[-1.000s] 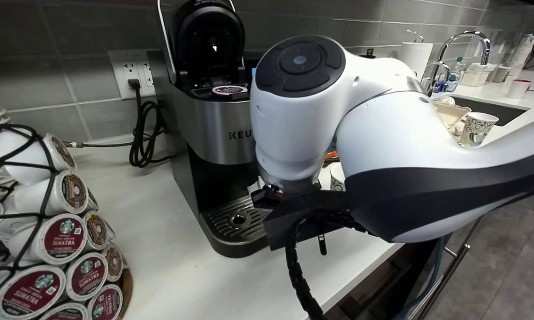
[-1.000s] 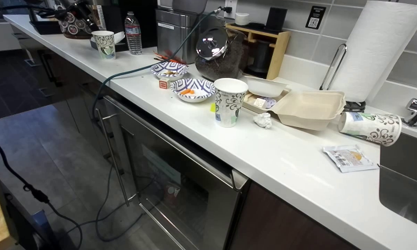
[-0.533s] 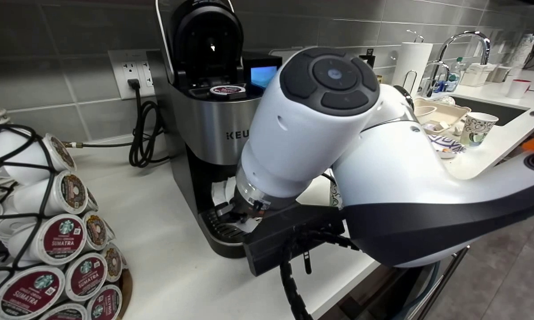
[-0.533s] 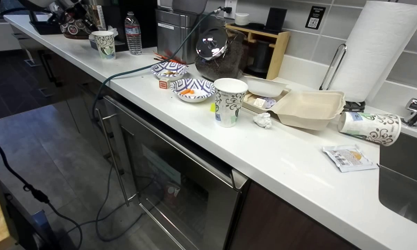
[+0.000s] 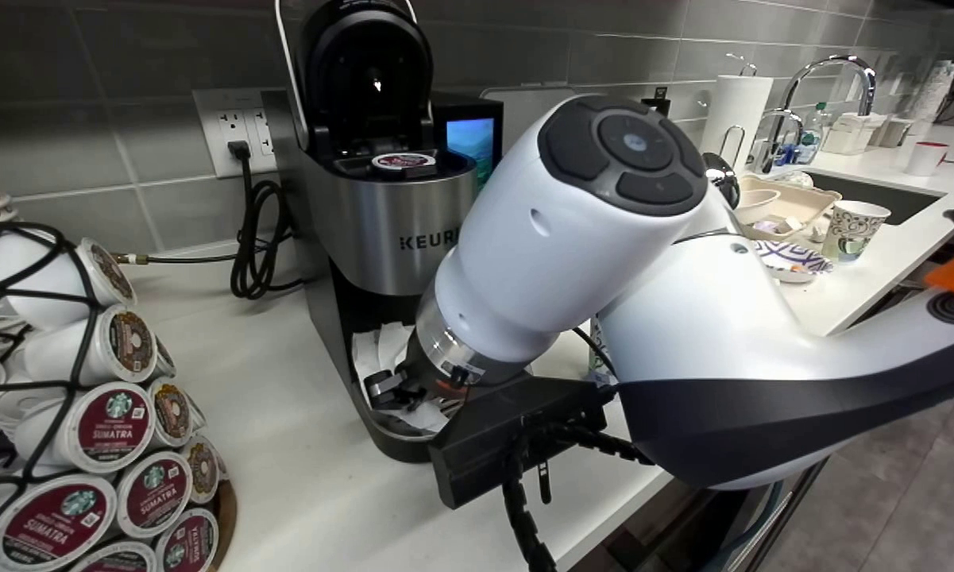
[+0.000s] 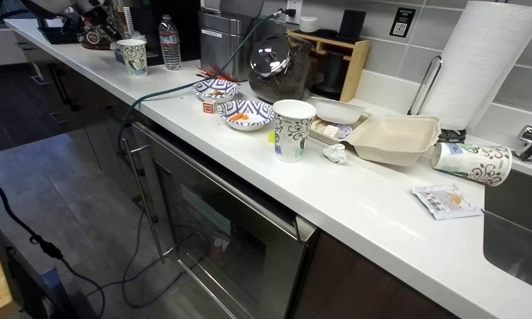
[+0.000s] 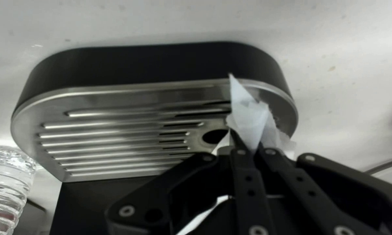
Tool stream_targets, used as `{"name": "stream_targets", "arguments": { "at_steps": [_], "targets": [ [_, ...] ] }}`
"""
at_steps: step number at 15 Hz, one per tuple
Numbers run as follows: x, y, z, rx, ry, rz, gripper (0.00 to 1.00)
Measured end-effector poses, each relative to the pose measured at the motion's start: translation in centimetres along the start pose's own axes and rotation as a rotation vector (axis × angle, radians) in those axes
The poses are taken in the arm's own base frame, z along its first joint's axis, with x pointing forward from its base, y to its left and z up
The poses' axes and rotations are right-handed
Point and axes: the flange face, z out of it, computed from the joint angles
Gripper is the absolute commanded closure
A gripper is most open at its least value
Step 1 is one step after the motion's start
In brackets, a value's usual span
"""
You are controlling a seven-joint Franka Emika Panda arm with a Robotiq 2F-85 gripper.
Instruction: Use the white napkin to wipe underneath the coffee maker chamber.
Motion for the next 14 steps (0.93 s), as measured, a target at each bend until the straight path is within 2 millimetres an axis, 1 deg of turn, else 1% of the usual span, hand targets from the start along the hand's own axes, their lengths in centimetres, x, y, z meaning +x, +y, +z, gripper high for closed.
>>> {"name": "stream_targets", "arguments": {
  "at_steps": [3,5,11,14],
  "targets": [
    [0.1,0.3,0.0,-0.011,-0.004,0.008,0.99],
    [0.4,0.8,0.1,-0.032,-0.005,0.014,0.99],
    [1.1,2.9,0.3,-0.139,-0.016,0.053,0.99],
    [1.4,4.6,0.2,-0.238,-0.032,0.086,0.99]
  ]
}}
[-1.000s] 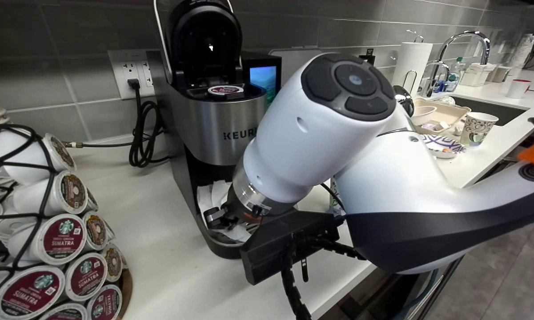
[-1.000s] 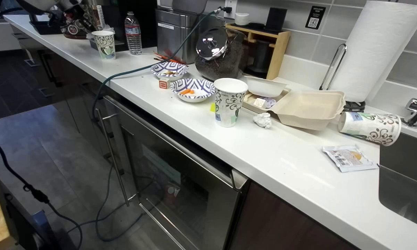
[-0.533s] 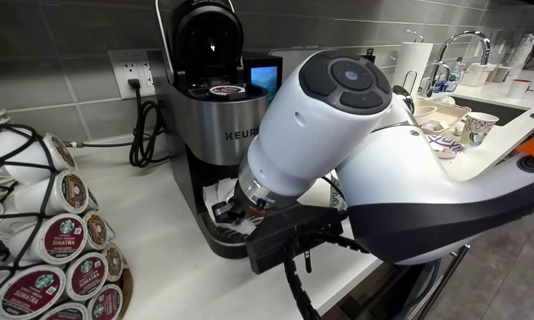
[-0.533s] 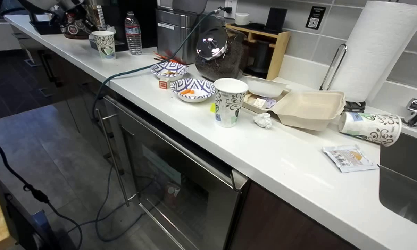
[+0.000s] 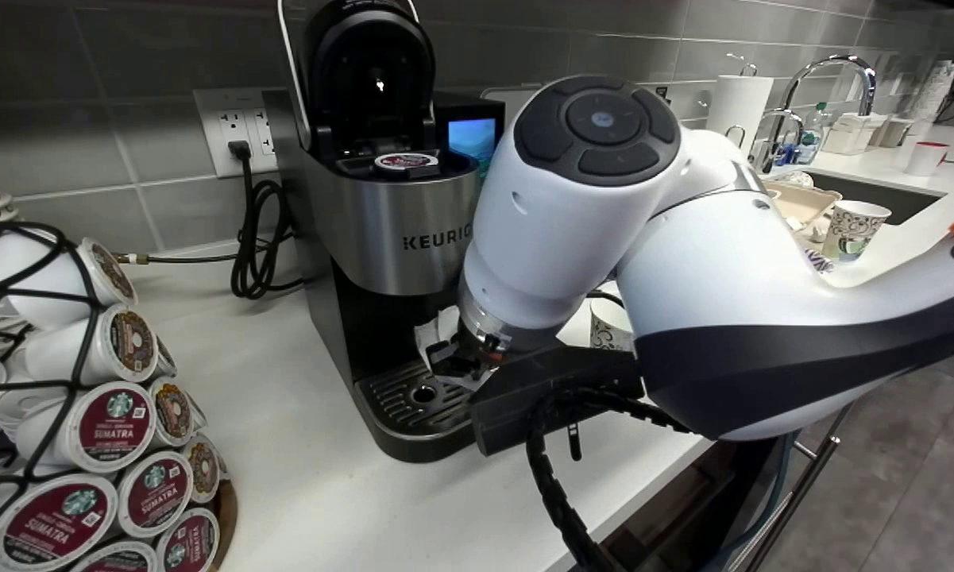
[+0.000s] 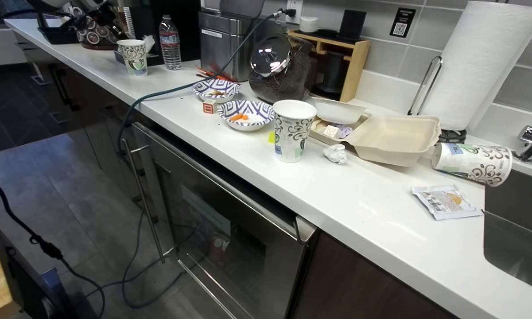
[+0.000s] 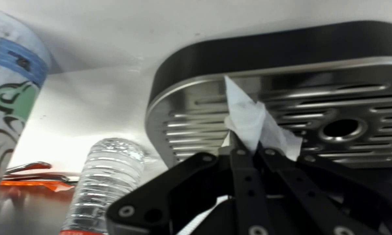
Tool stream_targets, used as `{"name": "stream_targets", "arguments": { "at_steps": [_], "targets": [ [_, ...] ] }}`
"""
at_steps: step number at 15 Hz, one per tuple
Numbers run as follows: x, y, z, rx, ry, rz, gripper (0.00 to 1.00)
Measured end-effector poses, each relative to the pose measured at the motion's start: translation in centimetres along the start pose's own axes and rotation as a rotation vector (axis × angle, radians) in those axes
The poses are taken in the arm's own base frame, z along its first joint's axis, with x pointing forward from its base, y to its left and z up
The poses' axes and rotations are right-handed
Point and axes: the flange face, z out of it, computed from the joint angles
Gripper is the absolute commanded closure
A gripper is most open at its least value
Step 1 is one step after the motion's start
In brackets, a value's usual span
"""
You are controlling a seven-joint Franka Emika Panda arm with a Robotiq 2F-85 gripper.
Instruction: Use the white napkin to wipe underneath the coffee maker chamber.
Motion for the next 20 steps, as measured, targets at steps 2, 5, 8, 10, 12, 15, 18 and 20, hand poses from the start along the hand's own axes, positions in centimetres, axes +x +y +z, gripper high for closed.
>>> {"name": "stream_targets", "arguments": {
  "at_steps": [2,5,8,10,12,15,18,20],
  "targets": [
    [0.4,1.2,0.3,-0.073,-0.010,0.023,0.99],
    [0.6,2.3,0.5,-0.139,-0.030,0.046,0.99],
    [0.4,2.2,0.2,-0.106,-0.045,0.042,0.99],
    [0.0,1.3,-0.2,-0.032,-0.040,0.019,0.99],
    [-0.6,-0.1,-0.7,0.058,-0.023,-0.016,0.99],
    [-1.7,-2.2,-1.5,0.202,0.000,-0.078,0.99],
    [-2.5,-3.6,-2.1,0.332,0.023,-0.146,0.99],
    [-3.1,-4.1,-2.2,0.375,0.025,-0.195,0.99]
  ]
}}
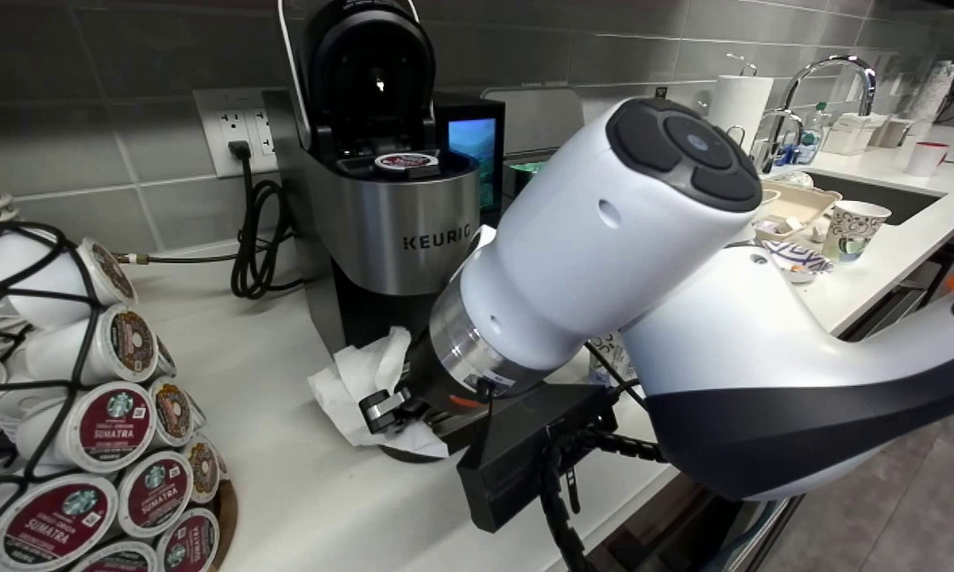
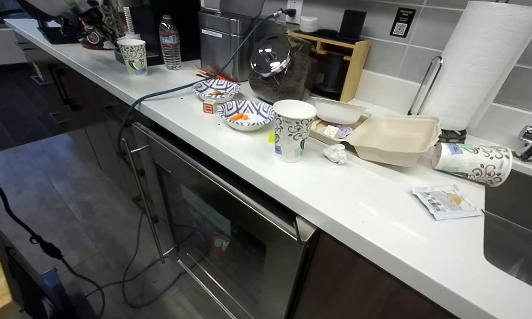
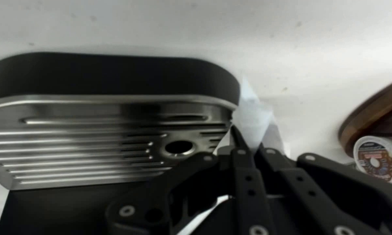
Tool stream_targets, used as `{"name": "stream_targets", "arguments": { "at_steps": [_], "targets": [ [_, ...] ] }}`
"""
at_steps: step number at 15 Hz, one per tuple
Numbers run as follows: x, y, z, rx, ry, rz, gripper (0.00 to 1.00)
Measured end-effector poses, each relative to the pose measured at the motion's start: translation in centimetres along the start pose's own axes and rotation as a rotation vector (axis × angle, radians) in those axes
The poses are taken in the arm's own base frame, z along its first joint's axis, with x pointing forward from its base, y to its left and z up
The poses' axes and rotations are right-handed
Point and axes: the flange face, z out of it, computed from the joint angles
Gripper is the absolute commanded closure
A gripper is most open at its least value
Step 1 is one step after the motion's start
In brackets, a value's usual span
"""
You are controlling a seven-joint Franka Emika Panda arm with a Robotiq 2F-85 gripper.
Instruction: Use the white napkin to wipe underneath the coffee maker chamber.
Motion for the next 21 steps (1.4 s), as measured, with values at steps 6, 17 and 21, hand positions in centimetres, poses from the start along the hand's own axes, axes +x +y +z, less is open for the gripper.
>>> {"name": "stream_targets", "arguments": {
  "at_steps": [6,17,21],
  "targets": [
    [-2.6,-0.1,-0.6,0.012,-0.060,-0.073,0.99],
    [-4.7,6.8,-3.9,-0.112,-0.092,0.151,0.99],
    [-6.1,9.3,-5.1,-0.189,-0.097,0.265,0.99]
  ]
}}
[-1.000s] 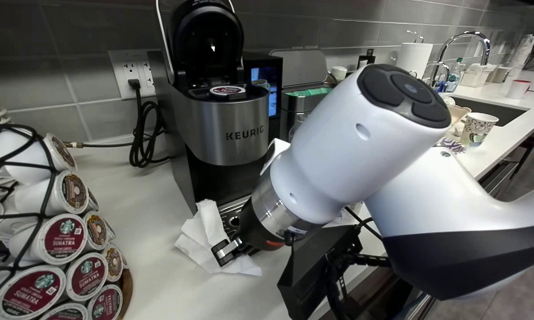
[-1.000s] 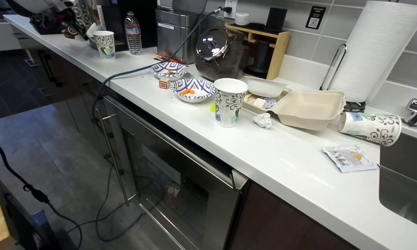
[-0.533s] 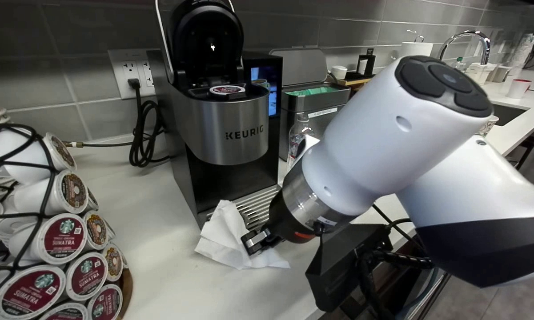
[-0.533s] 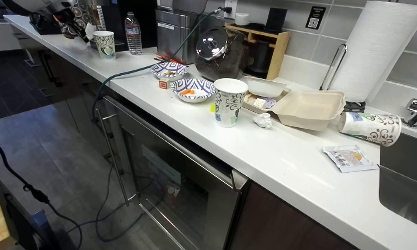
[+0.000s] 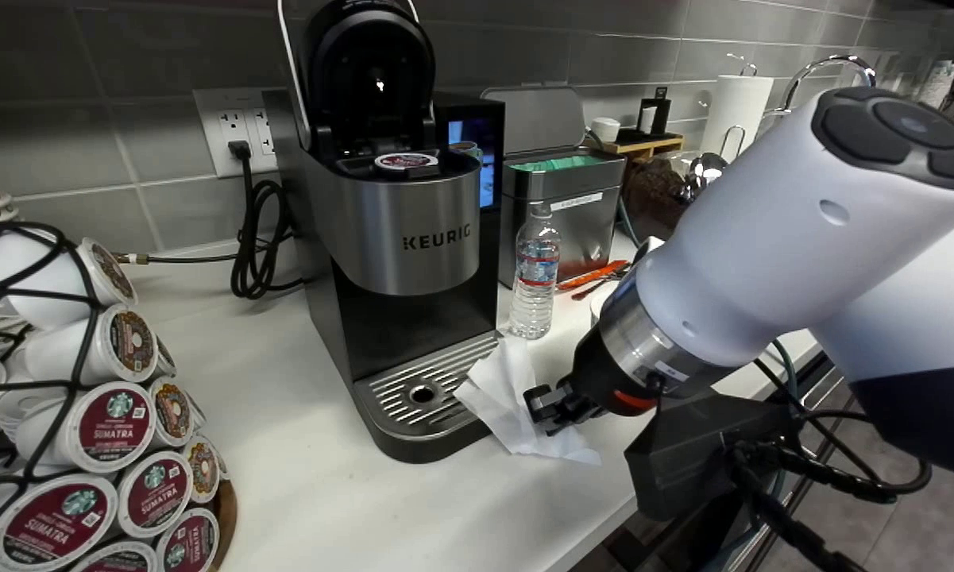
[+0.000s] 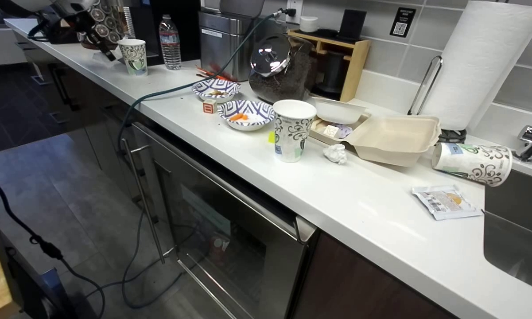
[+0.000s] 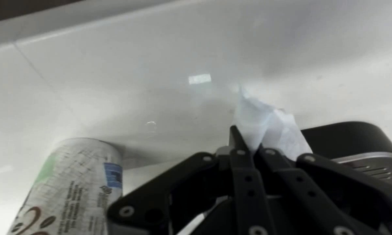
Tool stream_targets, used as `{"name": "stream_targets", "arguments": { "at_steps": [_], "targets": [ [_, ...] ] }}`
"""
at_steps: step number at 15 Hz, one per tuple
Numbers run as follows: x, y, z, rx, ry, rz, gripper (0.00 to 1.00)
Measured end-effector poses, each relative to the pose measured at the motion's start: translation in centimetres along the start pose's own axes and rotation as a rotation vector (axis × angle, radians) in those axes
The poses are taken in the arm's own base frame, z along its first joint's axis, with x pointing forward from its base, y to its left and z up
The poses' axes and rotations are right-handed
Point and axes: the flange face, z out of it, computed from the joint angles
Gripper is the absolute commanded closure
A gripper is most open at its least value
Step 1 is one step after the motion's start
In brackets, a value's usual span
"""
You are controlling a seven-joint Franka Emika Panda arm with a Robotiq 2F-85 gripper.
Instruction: Use the white napkin to wipe underneath the coffee maker chamber.
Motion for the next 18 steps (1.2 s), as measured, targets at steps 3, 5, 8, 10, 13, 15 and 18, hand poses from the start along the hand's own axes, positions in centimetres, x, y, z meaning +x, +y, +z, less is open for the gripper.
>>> {"name": "stream_targets", "arguments": {
  "at_steps": [3,5,8,10,13,15,18],
  "targets": [
    [1.2,0.5,-2.2,0.009,0.102,0.081,0.99],
    [2.5,0.4,-4.7,0.042,0.193,0.117,0.99],
    [3.6,0.4,-8.2,0.112,0.305,0.165,0.99],
    [3.5,0.8,-10.0,0.145,0.347,0.209,0.99],
    [2.8,2.6,-11.2,0.080,0.385,0.306,0.99],
    [1.4,4.1,-11.4,-0.034,0.396,0.364,0.99],
    [-0.5,6.0,-12.2,-0.202,0.409,0.452,0.99]
  ]
}}
